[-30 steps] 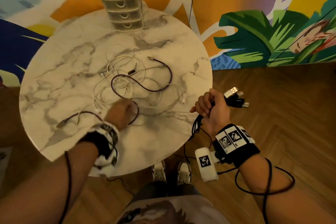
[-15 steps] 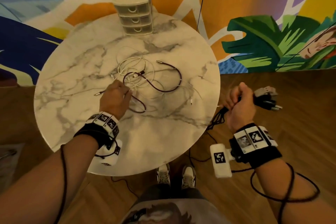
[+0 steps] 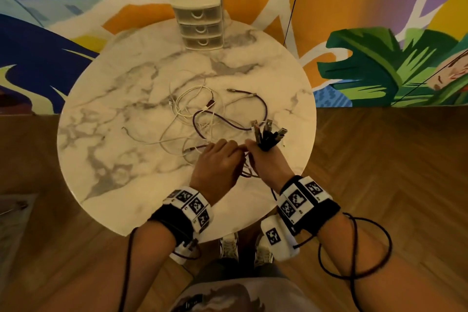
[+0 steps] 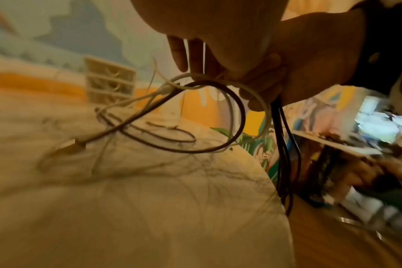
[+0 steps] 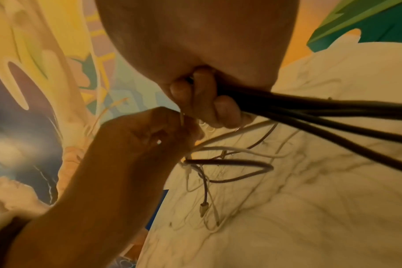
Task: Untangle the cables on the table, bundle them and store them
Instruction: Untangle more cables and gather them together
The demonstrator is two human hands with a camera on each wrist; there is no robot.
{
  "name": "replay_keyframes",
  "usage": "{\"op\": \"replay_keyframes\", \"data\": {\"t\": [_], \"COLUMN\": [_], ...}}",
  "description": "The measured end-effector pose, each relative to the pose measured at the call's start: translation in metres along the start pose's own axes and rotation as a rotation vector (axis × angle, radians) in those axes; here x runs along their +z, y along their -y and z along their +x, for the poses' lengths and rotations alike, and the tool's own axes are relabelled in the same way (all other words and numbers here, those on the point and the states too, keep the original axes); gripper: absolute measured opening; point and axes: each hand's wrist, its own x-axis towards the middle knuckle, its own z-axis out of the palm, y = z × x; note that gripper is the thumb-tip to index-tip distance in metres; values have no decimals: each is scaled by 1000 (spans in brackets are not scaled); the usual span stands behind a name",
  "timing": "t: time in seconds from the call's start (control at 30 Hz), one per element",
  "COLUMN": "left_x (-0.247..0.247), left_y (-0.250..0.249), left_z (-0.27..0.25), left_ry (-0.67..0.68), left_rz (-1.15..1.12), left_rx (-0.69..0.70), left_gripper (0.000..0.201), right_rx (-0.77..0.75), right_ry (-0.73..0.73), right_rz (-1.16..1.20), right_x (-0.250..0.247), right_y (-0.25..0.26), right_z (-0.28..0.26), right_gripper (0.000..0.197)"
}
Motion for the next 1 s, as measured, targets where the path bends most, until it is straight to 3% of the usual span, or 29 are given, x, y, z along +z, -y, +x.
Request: {"op": "replay_keyframes", "data": {"t": [0.07,0.13,0.2,0.3,0.4,0.47,0.53,0.6,0.7,0.83,0.9,1.0], "left_x": [9,15,11,2,11,17,9,-6,-23,-28,-26,-23], "left_y": [9,30,57,95,107,106,102,96,82,67,69,80], "left_z": [-7,-5,4,6,-20,-28,-16,0,15,23,23,21], "left_ry": [59,163,180,105,258,333,239,19,-177,-182,-135,9], "left_rz": [-30,44,127,140,149,166,194,185,122,125,167,222], "left_rx": [-170,-325,-426,-428,-346,-379,-424,-433,-373,-306,-401,-544], "left_gripper": [17,13,13,14,32,33,28,23,24,33,35,34], "right_rx": [-34,-83,-142,-238,-308,-311,-309,-312,-290,-195,-109,-7], "right_ry": [-34,-80,-145,-244,-307,-325,-343,-343,-267,-200,-232,-412], "right_rz": [48,176,313,491,524,526,546,600,640,501,433,389], "right_x": [-3,-12,-30,-59,-71,-71,-72,-73,-64,-43,-42,-59], "right_y": [-1,2,10,23,24,21,17,16,15,4,-3,-14], "right_z": [0,0,2,4,3,4,6,6,6,11,15,21], "right_gripper": [39,43,48,51,52,52,53,57,63,57,51,45]}}
